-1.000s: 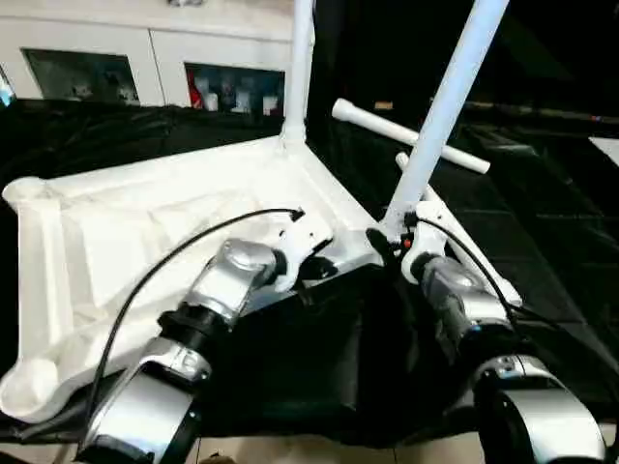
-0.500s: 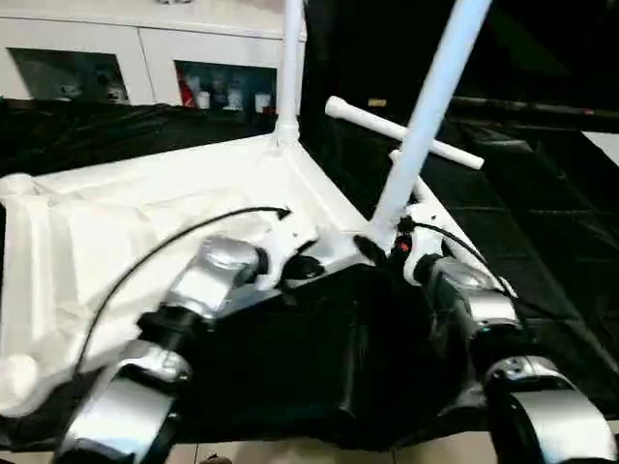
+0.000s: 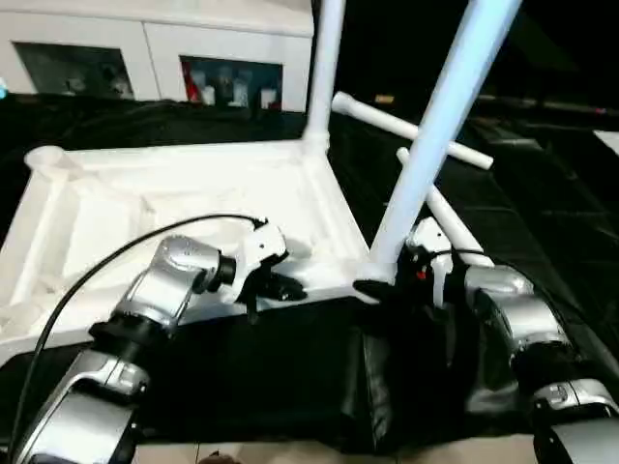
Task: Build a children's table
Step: Rotate leg to tighten
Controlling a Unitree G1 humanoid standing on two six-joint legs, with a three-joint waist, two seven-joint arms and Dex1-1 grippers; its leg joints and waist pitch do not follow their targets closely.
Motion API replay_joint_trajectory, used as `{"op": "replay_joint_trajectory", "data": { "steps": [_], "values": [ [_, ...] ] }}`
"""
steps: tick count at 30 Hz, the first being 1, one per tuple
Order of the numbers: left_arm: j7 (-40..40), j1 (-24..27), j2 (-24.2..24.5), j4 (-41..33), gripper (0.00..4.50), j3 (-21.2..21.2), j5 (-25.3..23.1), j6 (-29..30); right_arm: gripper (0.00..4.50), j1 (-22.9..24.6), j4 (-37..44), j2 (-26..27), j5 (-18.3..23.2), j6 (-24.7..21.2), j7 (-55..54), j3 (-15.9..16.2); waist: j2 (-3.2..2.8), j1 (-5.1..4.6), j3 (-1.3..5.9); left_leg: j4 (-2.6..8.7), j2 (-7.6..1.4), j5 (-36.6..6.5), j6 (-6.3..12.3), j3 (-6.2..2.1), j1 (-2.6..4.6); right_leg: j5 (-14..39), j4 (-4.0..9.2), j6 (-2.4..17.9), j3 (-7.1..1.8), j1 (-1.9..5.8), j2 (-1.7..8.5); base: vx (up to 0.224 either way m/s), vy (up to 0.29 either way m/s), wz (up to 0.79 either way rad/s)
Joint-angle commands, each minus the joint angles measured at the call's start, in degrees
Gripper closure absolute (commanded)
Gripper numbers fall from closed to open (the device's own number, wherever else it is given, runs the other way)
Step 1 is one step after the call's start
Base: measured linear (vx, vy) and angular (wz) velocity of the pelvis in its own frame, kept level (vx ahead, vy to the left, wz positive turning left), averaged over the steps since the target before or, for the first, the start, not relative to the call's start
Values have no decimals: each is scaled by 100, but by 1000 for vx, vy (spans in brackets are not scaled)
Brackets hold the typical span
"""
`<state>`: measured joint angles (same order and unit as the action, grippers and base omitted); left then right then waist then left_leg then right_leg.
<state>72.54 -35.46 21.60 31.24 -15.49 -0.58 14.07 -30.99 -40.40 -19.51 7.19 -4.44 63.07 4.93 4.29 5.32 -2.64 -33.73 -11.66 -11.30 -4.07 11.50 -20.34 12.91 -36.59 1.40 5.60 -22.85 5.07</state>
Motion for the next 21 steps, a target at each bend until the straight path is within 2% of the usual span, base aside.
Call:
{"op": "replay_joint_trajectory", "data": {
  "steps": [1, 5, 6, 10, 12, 13, 14, 15, 17, 18, 19, 20, 21],
  "values": [
    [401, 74, -199, -181, 450, -142, 321, -11, 90, 43, 204, -17, 70, -67, 138, 106, 8, 11, 305, 356, -243, -548, 356, -105, 20, 419, 441, 1331, -382, 326, 426, 0, 0, 0],
    [433, 88, -180, -217, 450, -143, 322, 18, 126, 84, 272, -27, 94, -127, 197, 139, 11, 24, 318, 341, -236, -383, 413, -99, 21, 131, 408, 1363, -383, 332, 418, 0, 0, 0],
    [429, 109, -164, -260, 450, -142, 327, 49, 132, 117, 291, -14, 95, -161, 211, 143, 60, 22, 321, 334, -229, -346, 440, -95, 10, 75, 402, 1368, -381, 341, 415, 0, 0, 0],
    [249, 88, -194, -221, 450, -104, 295, 80, 164, 58, 91, 77, 48, -218, -149, 13, 26, 26, 310, 346, -239, -411, 420, -102, 24, 275, 420, 1341, -377, 324, 422, 0, 0, 0],
    [-357, -38, -370, 67, 450, 13, 111, 32, 168, -128, -436, 199, -197, -94, -1127, -163, 20, 2, 297, 360, -235, -541, 299, -109, 27, 528, 449, 1307, -382, 309, 431, 0, 0, 0],
    [-360, -39, -371, 68, 450, 13, 110, 31, 171, -129, -438, 199, -198, -93, -1132, -164, 26, -17, 294, 359, -228, -561, 251, -106, 28, 613, 456, 1291, -380, 297, 424, 0, 0, 0],
    [-899, -182, -547, 348, 450, 100, -22, 19, 172, -249, -792, 313, -270, -127, -1871, -322, 23, -27, 279, 371, -226, -655, 157, -110, 35, 941, 501, 1194, -383, 299, 435, 0, 0, 0],
    [-936, -192, -559, 367, 450, 106, -30, 18, 172, -257, -815, 321, -274, -130, -1920, -333, 19, -32, 268, 378, -226, -736, 113, -110, 51, 1097, 523, 1160, -384, 281, 434, 0, 0, 0],
    [-1803, -429, -883, 739, 450, 263, -155, 223, 174, -411, -1233, 559, -211, -320, -2993, -626, 22, -22, 276, 379, -223, -846, 41, -120, 61, 1399, 556, 1034, -389, 288, 452, 0, 0, 0],
    [-2381, -588, -1108, 959, 450, 393, -190, 450, 175, -494, -1427, 725, -127, -411, -3557, -797, 19, -28, 275, 384, -220, -826, 6, -121, 60, 1424, 558, 998, -393, 279, 446, 0, 0, 0],
    [-2406, -595, -1118, 968, 450, 399, -191, 461, 175, -498, -1435, 733, -123, -414, -3580, -804, 16, -22, 293, 382, -224, -772, -26, -119, 82, 1320, 544, 1008, -394, 268, 436, 0, 0, 0],
    [-2952, -767, -1368, 1197, 450, 540, -182, 655, 175, -599, -1619, 936, -5, -464, -4176, -992, 25, -11, 305, 370, -218, -663, -4, -113, 69, 1074, 512, 1034, -393, 282, 427, 0, 0, 0],
    [-3124, -829, -1459, 1283, 450, 584, -162, 683, 175, -650, -1704, 1019, 40, -464, -4435, -1068, 25, -7, 305, 369, -209, -612, 25, -104, 67, 958, 505, 1048, -395, 279, 421, 0, 0, 0]
  ]
}}
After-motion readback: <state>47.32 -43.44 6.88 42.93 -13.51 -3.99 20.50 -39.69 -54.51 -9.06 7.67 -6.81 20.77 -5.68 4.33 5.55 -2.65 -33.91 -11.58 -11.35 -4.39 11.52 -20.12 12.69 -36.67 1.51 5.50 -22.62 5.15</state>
